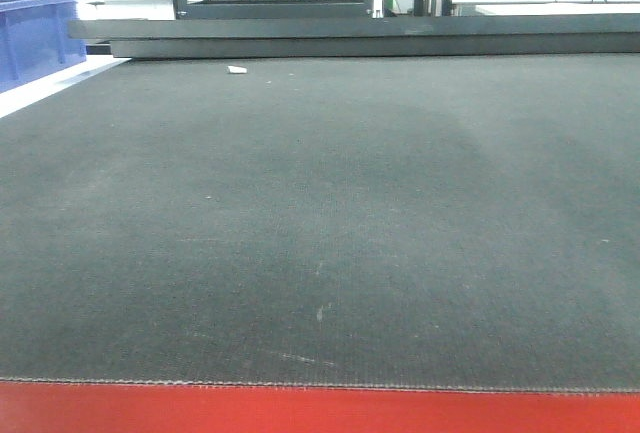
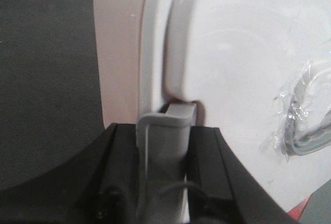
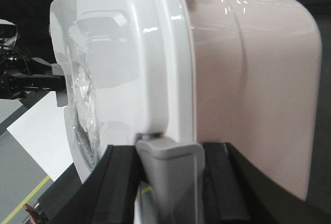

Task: Grab white bin and place on right shelf
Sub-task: 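Hold the bin raised with both grippers while backing away, then hold the bin and drive the base toward the steel shelving rack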

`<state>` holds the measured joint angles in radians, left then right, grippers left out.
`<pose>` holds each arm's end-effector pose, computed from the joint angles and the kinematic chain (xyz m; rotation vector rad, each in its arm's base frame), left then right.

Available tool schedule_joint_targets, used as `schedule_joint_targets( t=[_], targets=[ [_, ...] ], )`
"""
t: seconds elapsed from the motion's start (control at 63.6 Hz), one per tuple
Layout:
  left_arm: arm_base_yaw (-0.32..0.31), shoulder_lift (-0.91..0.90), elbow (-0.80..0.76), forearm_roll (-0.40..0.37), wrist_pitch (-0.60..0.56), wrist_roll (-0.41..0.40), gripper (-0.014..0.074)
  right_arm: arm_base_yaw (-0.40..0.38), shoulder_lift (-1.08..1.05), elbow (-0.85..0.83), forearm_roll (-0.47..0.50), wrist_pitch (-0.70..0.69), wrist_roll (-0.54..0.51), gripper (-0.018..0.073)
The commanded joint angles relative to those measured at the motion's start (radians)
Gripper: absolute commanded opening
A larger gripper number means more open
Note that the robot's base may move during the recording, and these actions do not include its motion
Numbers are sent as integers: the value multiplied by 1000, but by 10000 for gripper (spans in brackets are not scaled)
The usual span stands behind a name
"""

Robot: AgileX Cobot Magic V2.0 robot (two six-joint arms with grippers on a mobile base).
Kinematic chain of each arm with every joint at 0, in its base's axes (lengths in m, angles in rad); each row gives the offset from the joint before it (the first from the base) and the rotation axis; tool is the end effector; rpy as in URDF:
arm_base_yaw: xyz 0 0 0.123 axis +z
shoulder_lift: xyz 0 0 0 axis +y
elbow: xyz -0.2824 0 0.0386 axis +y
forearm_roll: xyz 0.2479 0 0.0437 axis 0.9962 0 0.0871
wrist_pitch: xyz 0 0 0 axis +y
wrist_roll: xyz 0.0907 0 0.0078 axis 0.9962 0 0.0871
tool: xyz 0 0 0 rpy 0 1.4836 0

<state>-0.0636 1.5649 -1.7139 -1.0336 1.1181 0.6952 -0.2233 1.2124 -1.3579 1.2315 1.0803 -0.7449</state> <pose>0.3189 -0.0908 0.4542 0.6320 1.9445 -0.9368 0.2350 0.0243 0.4640 -0.2998 1.8129 0.8924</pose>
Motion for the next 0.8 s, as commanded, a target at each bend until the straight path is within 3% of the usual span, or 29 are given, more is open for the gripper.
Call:
schedule_joint_targets(
  t=[0.0,0.786],
  targets=[
    [-71,-58,-32,-175,198,39,-126,46,-36,-32,232,211,2,73],
    [-71,-58,-32,-175,198,39,-126,46,-36,-32,232,210,2,73]
  ],
)
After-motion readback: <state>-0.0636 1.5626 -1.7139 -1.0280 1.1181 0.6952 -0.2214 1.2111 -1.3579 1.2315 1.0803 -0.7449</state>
